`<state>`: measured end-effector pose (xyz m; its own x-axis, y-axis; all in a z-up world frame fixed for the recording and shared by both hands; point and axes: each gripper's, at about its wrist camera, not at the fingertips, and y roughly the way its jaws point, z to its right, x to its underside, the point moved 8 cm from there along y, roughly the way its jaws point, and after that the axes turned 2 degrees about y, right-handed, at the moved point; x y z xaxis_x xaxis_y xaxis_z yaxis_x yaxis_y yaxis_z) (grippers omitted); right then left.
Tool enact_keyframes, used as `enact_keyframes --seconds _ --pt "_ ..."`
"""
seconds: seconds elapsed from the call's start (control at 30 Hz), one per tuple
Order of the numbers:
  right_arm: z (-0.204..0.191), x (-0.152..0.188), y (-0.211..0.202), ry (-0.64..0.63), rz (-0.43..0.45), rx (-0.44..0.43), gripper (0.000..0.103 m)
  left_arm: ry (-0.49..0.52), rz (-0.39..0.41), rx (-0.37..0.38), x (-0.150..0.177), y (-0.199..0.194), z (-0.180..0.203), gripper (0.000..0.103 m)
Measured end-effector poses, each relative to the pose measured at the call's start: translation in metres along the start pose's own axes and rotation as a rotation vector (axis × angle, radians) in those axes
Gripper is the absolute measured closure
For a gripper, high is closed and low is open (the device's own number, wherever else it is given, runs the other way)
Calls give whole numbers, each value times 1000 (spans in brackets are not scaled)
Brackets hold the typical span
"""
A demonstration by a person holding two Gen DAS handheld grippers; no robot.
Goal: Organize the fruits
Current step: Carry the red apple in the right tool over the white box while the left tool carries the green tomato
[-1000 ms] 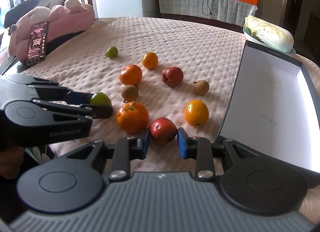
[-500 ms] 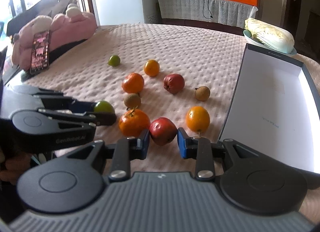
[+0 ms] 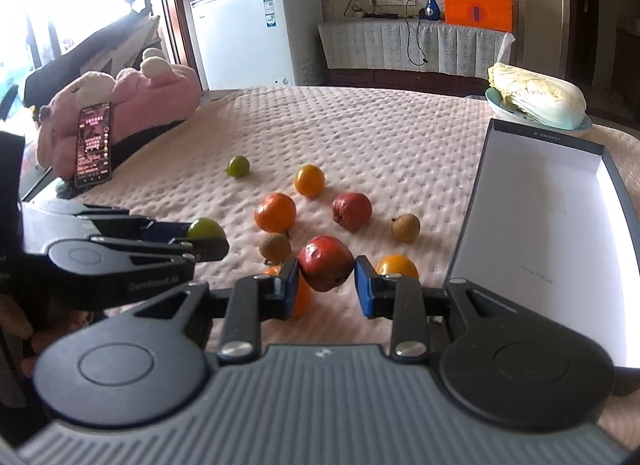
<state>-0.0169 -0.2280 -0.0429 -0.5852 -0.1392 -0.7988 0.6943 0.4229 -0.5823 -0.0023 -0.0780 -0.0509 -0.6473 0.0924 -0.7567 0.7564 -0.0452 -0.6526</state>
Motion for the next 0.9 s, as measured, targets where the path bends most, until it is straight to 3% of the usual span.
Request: enact_keyframes --seconds 0.5,0.9 --pt "13 -12 -10 10 33 -11 70 -40 49 -31 -19 -15 -3 71" --pt "37 -19 -18 36 64 16 70 1 87 0 -49 -9 31 71"
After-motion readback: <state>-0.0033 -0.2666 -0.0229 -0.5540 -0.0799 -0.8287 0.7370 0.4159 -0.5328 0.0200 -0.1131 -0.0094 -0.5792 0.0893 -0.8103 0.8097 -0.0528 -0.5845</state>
